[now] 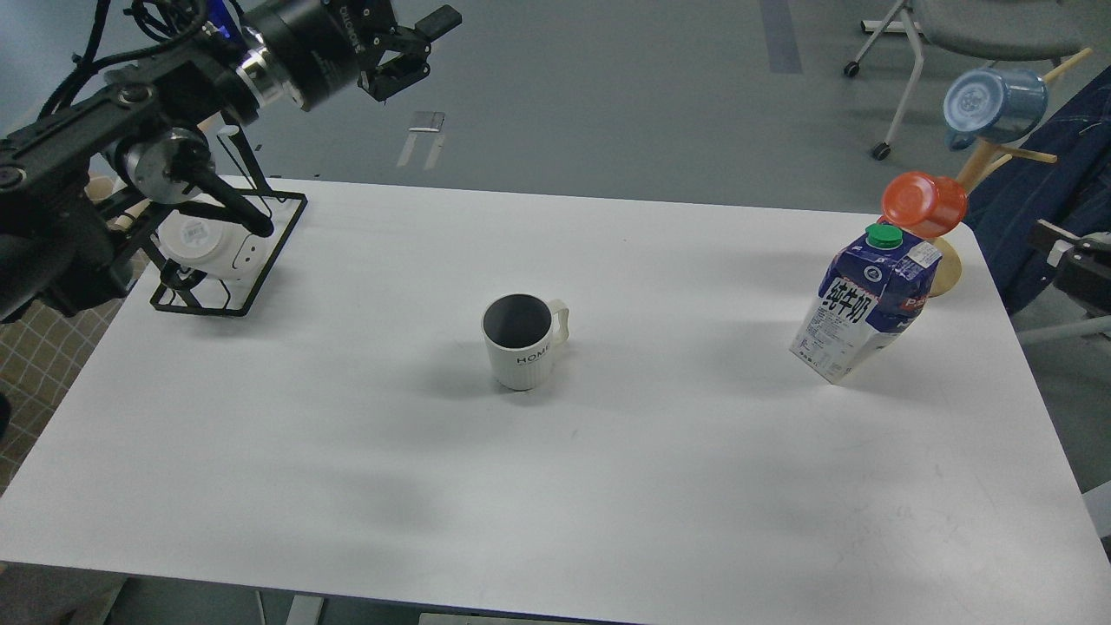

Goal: Place cup and milk with both arms

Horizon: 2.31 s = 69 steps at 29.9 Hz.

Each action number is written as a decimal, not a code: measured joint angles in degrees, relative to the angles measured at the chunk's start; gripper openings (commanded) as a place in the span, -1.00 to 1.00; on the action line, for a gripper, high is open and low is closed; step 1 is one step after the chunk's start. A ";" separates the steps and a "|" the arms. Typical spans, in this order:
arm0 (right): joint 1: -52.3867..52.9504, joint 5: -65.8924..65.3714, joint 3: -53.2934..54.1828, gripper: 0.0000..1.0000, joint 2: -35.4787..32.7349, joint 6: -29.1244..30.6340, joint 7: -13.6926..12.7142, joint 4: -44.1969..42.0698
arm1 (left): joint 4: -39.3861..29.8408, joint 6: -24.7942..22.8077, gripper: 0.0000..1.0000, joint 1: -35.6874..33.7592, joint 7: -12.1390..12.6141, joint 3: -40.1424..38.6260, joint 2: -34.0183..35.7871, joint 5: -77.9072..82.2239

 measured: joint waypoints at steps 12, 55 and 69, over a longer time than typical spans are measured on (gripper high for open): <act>-5.67 -7.63 -0.04 1.00 11.99 -5.67 -0.01 -10.87 | 0.00 -0.18 0.96 1.53 -0.54 -0.09 -1.30 -0.68; -5.08 -8.40 0.16 -0.84 33.23 -5.65 -0.01 -28.82 | -0.10 -1.08 0.96 2.82 -0.54 -0.68 -1.62 -0.79; -4.66 -7.86 1.31 -1.00 32.45 -5.65 0.01 -24.99 | -0.30 -1.08 0.96 2.96 -0.54 -1.05 -1.63 -0.79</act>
